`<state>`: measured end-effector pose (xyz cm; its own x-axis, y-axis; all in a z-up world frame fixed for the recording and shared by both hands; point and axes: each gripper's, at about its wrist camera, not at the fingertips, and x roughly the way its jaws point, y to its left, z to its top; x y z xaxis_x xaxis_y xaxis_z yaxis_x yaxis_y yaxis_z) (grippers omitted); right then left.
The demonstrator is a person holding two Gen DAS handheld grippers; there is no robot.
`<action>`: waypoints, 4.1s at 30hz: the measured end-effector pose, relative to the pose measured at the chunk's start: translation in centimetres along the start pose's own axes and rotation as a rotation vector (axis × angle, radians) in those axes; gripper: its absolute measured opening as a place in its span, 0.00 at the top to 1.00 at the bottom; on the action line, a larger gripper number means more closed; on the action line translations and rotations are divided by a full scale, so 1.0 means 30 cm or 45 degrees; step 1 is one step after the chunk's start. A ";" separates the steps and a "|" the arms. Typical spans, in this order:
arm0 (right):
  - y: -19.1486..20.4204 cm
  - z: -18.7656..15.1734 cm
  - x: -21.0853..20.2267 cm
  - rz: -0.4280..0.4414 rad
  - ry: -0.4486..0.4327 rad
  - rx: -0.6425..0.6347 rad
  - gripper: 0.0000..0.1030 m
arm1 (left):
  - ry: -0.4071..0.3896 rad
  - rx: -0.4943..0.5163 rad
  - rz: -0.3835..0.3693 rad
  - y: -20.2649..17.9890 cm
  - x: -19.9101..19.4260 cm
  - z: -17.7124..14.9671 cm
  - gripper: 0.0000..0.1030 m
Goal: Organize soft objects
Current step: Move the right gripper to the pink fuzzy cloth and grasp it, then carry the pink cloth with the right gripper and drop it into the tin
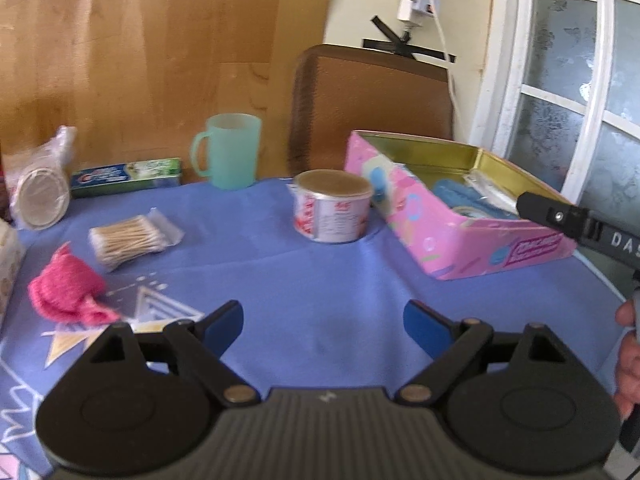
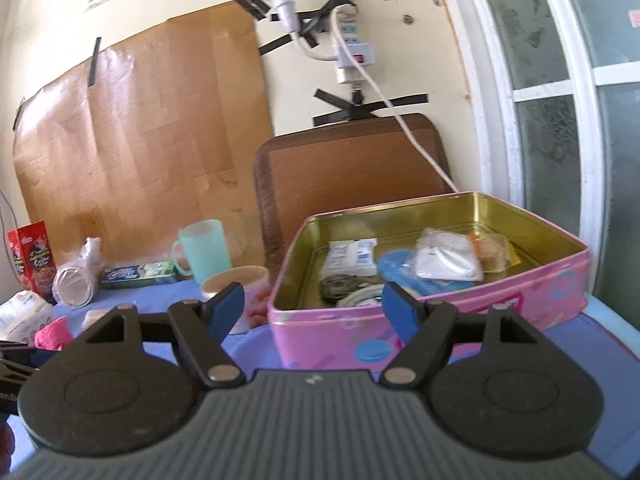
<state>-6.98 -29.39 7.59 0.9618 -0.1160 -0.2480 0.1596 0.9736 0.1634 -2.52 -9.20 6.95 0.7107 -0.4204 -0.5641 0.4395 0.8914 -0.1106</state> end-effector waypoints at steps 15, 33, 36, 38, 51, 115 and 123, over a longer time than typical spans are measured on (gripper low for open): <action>0.019 -0.007 -0.031 -0.071 -0.020 0.057 0.24 | -0.016 0.016 -0.025 0.024 -0.026 -0.037 0.11; -0.013 -0.014 -0.018 -0.056 0.026 0.168 0.24 | -0.012 0.015 -0.163 0.004 -0.044 -0.051 0.00; -0.005 -0.011 -0.019 -0.045 0.028 0.165 0.24 | -0.022 -0.001 -0.209 0.016 -0.051 -0.057 0.00; 0.005 -0.009 -0.015 -0.032 0.030 0.155 0.24 | -0.038 -0.001 -0.218 0.025 -0.060 -0.064 0.00; 0.250 -0.031 0.086 0.222 0.155 -0.079 0.24 | -0.144 -0.209 0.021 0.367 -0.164 -0.145 0.00; -0.092 0.058 0.265 0.022 0.048 -0.261 0.67 | -0.015 0.223 -0.331 -0.402 0.319 0.340 0.20; -0.221 0.011 0.221 -0.068 0.027 -0.092 0.56 | -0.015 0.156 -0.320 -0.332 0.265 0.290 0.16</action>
<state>-1.58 -36.69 5.17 0.9472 -0.1647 -0.2752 0.1933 0.9778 0.0804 3.54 -22.90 10.68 0.5767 -0.6286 -0.5218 0.6655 0.7319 -0.1461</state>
